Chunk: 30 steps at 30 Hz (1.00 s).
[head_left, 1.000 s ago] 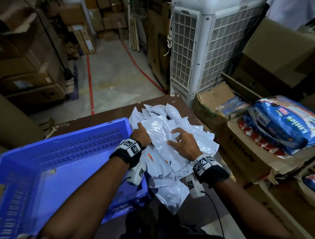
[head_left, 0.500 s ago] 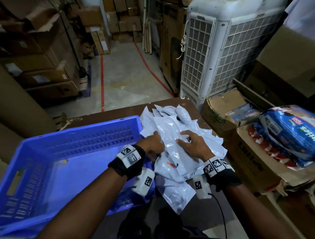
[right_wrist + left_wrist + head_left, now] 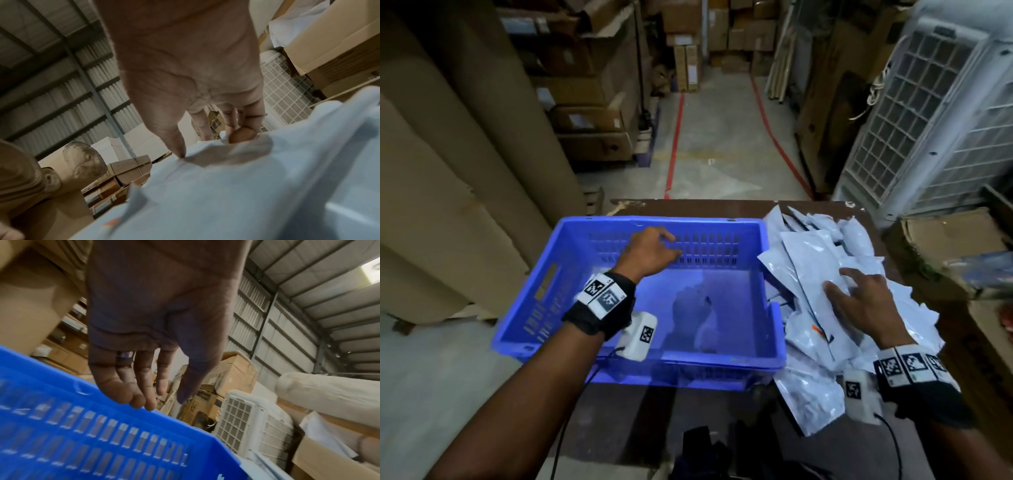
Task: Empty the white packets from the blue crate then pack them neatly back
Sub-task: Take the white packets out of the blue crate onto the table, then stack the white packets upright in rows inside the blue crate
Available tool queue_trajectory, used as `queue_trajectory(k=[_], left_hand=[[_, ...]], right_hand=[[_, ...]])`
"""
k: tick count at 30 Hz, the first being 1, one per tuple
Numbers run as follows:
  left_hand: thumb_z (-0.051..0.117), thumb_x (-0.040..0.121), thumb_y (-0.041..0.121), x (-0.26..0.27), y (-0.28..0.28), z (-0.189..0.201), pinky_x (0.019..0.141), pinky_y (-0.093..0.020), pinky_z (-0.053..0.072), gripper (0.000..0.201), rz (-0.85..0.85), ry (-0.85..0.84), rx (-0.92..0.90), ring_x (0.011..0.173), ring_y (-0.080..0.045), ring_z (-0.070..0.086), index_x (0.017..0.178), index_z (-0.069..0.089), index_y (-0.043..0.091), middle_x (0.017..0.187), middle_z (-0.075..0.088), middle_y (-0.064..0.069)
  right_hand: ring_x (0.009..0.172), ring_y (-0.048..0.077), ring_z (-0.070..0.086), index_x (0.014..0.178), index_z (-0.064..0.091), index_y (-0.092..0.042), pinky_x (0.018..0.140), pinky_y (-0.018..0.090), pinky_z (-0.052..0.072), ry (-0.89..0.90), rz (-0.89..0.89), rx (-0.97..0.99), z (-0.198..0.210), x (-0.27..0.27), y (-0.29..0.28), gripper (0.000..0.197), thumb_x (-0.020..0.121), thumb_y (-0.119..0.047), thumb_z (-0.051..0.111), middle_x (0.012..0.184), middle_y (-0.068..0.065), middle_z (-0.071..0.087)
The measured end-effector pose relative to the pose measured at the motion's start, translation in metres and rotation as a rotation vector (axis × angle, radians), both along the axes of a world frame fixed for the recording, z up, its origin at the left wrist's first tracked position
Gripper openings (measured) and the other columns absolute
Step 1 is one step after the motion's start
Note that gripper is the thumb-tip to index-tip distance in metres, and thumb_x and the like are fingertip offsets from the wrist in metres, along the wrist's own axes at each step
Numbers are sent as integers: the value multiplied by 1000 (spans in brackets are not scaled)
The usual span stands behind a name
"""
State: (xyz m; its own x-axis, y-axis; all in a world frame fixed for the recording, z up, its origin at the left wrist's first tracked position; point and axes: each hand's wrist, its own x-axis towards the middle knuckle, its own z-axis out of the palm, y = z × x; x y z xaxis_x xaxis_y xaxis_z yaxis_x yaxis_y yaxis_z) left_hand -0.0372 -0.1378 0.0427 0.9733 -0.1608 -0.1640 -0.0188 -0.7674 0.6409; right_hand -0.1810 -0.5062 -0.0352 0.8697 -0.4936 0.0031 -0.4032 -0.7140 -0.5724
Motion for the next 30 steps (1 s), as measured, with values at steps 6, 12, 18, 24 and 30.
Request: queue_trajectory(k=[6,12,18,24,30], left_hand=[[79,78,28,4,67,-12,79,-30,50,26,125,-37,48,90,-23,65,102,70,22,82,66,1],[82,71,31,13,147,-20,97,-44,43,46,250,-262,275,110,-41,56,113,66,23,117,57,-19],[75,76,21,12,203,-35,101,-48,43,77,172,0,498,118,-46,50,144,41,18,134,41,-25],[63,90,12,8,229,-36,102,-42,43,61,173,-9,356,122,-40,53,147,43,18,136,52,-26],[64,88,9,12,253,-38,102,-43,45,61,215,9,300,119,-38,56,146,46,18,135,55,-24]], right_hand=[[109,43,55,115,68,-16,96,50,46,-219,-29,-167,31,-10,41,42,83,-43,73,110,27,61],[68,14,65,88,70,-25,67,37,53,-185,138,43,46,-36,112,11,83,-32,76,76,-3,68],[81,32,69,100,76,-14,75,37,53,-51,80,-107,30,-45,148,29,73,-17,84,86,9,73],[81,32,71,106,75,-15,76,39,56,-20,-15,-119,24,-44,158,38,69,-7,79,90,11,75],[72,26,69,99,76,-13,71,28,49,-40,-6,-69,29,-41,175,33,68,-1,78,76,4,72]])
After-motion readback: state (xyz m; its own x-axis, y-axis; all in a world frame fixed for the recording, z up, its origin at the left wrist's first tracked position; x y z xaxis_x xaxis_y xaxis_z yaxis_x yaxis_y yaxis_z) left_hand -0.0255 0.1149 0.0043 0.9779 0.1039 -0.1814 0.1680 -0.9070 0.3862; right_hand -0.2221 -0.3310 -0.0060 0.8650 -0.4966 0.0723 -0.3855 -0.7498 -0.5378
